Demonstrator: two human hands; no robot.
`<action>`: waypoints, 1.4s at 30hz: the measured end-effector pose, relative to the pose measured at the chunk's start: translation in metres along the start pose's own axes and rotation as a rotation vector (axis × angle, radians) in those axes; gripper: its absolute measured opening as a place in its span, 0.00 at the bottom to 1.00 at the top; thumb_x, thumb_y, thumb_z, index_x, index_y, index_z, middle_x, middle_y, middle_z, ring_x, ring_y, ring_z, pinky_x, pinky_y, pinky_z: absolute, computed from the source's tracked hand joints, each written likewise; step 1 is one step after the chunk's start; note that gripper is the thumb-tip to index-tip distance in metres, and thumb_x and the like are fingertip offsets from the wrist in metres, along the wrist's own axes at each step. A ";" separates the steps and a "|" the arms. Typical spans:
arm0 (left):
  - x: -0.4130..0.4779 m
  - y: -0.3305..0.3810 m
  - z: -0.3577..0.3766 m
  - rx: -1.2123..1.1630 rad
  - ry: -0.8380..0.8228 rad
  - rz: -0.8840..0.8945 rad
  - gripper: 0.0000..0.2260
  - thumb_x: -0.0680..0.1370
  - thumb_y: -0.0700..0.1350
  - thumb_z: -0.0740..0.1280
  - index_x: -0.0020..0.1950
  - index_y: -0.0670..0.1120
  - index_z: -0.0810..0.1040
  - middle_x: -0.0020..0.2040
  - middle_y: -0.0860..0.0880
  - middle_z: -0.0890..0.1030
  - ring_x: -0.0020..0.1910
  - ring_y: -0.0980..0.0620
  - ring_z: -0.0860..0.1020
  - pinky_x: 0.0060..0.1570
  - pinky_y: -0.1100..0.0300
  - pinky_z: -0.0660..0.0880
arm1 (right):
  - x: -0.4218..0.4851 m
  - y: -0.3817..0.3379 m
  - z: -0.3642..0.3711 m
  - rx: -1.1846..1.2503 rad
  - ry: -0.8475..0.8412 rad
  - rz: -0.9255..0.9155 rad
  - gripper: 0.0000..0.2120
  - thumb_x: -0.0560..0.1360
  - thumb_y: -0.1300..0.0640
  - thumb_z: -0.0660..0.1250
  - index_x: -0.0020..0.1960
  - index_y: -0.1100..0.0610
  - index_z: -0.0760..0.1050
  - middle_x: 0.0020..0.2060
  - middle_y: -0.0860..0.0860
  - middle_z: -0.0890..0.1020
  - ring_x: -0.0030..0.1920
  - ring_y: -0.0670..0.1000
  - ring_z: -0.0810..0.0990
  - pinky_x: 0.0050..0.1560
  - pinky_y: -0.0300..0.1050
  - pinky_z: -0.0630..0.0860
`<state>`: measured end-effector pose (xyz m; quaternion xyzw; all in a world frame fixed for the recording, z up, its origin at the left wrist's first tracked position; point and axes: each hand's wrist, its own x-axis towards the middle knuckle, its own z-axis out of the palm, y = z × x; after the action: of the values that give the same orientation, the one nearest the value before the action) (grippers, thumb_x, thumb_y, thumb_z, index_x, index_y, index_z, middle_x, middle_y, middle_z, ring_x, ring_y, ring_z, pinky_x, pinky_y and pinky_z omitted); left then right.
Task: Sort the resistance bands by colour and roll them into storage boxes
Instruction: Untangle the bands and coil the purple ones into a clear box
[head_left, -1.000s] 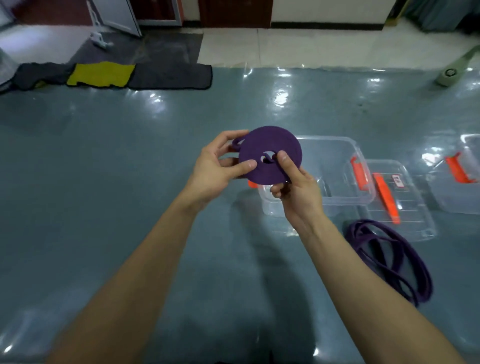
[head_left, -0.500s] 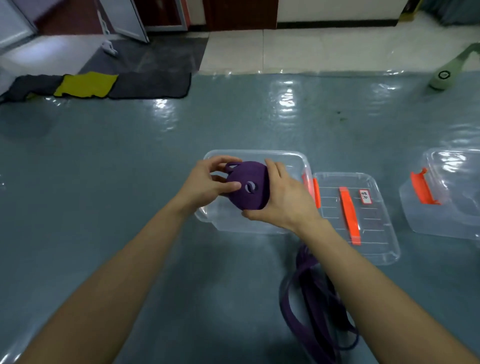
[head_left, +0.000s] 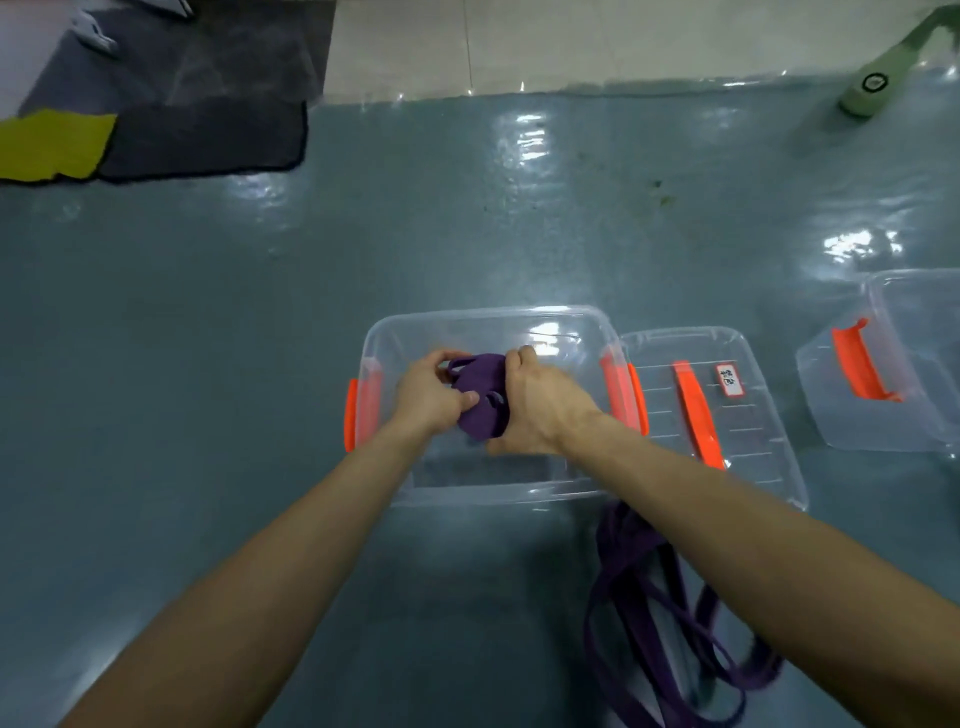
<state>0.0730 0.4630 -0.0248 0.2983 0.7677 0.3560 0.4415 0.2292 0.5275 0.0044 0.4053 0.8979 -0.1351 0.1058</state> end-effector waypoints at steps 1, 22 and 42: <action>0.003 -0.003 0.004 0.062 0.026 -0.002 0.26 0.74 0.31 0.78 0.70 0.47 0.81 0.57 0.46 0.83 0.62 0.41 0.84 0.63 0.42 0.83 | 0.003 -0.001 0.003 -0.016 -0.025 0.001 0.49 0.61 0.30 0.79 0.67 0.63 0.69 0.56 0.56 0.75 0.49 0.61 0.85 0.44 0.51 0.80; 0.015 -0.006 0.027 0.717 0.053 -0.002 0.17 0.75 0.47 0.82 0.54 0.38 0.83 0.52 0.37 0.86 0.52 0.35 0.85 0.47 0.50 0.79 | 0.011 0.001 0.007 -0.081 -0.272 0.088 0.43 0.68 0.34 0.80 0.68 0.64 0.71 0.59 0.58 0.76 0.56 0.59 0.84 0.47 0.49 0.78; -0.127 0.021 0.037 0.625 0.406 0.850 0.08 0.84 0.50 0.69 0.54 0.46 0.82 0.51 0.46 0.81 0.49 0.46 0.78 0.49 0.50 0.76 | -0.276 0.137 0.088 0.498 0.461 0.657 0.13 0.85 0.53 0.65 0.61 0.59 0.83 0.56 0.57 0.85 0.55 0.61 0.84 0.58 0.55 0.79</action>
<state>0.1638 0.3876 0.0382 0.6232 0.7186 0.3085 -0.0063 0.5190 0.3926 -0.0173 0.7004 0.6626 -0.2123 -0.1595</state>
